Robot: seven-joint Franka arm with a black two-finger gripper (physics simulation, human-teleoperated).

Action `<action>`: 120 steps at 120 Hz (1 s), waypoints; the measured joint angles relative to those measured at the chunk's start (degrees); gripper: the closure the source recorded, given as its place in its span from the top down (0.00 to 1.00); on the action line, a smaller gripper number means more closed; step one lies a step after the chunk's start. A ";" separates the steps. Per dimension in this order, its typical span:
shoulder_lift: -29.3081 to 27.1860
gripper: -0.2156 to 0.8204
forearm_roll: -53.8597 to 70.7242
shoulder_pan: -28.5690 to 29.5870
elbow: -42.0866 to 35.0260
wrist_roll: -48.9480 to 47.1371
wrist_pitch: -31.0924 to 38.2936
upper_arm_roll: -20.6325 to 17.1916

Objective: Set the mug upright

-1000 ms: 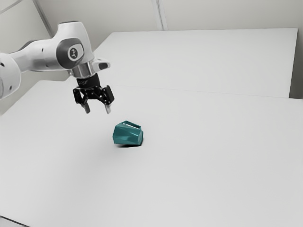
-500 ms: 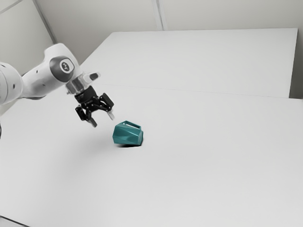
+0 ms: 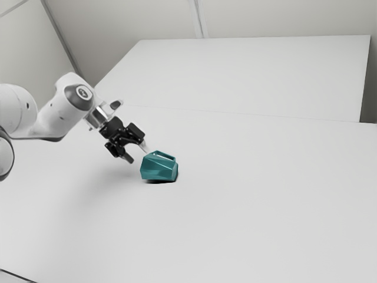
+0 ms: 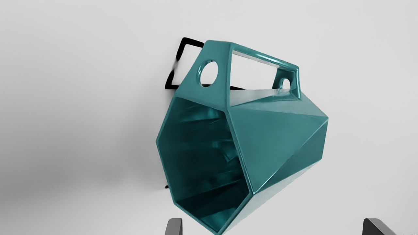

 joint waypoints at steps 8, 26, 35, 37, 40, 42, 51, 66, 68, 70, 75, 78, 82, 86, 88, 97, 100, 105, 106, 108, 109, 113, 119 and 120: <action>0.85 0.79 -0.60 0.00 0.03 1.71 0.27 0.03; 2.02 0.79 -2.93 0.01 -0.02 5.51 0.45 0.04; 2.14 0.79 -4.44 0.05 -0.29 7.26 0.27 0.04; 2.15 0.79 -4.76 0.06 -0.42 7.62 0.23 0.04; 2.17 0.79 -5.27 0.07 -0.67 8.15 0.16 0.04; 2.17 0.79 -5.64 0.07 -0.85 8.51 0.11 0.04; 2.46 0.79 -6.88 0.08 -1.31 10.04 -0.05 0.04; 2.91 0.79 -8.08 0.08 -1.44 12.21 -0.11 0.04; 2.93 0.79 -8.22 0.08 -1.44 12.47 -0.11 0.04; 2.95 0.79 -8.34 0.08 -1.45 12.72 -0.12 0.04; 2.97 0.79 -8.64 0.08 -1.45 13.32 -0.12 0.07; 3.00 0.79 -9.10 0.08 -1.45 13.71 -0.13 0.09; 3.00 0.79 -9.84 0.08 -1.45 14.26 -0.13 0.17; 2.99 0.79 -10.58 0.08 -1.49 14.83 -0.14 0.23; 3.01 0.79 -10.92 0.08 -1.54 15.12 -0.14 0.25; 3.06 0.79 -12.93 0.08 -2.29 16.55 -0.07 0.29; 3.06 0.79 -13.44 0.08 -2.46 17.01 -0.04 0.29; 3.07 0.79 -14.21 0.08 -2.97 17.74 0.02 0.31; 3.07 0.79 -14.36 0.08 -3.08 17.88 0.03 0.31; 3.07 0.79 -14.68 0.08 -3.36 18.16 0.06 0.31; 3.07 0.79 -14.83 0.08 -3.49 18.29 0.07 0.31; 3.07 0.79 -15.35 0.08 -3.85 18.82 0.12 0.30; 3.07 0.76 -15.95 0.08 -4.10 19.55 0.18 0.30; 3.07 0.75 -16.03 0.08 -4.13 19.67 0.18 0.30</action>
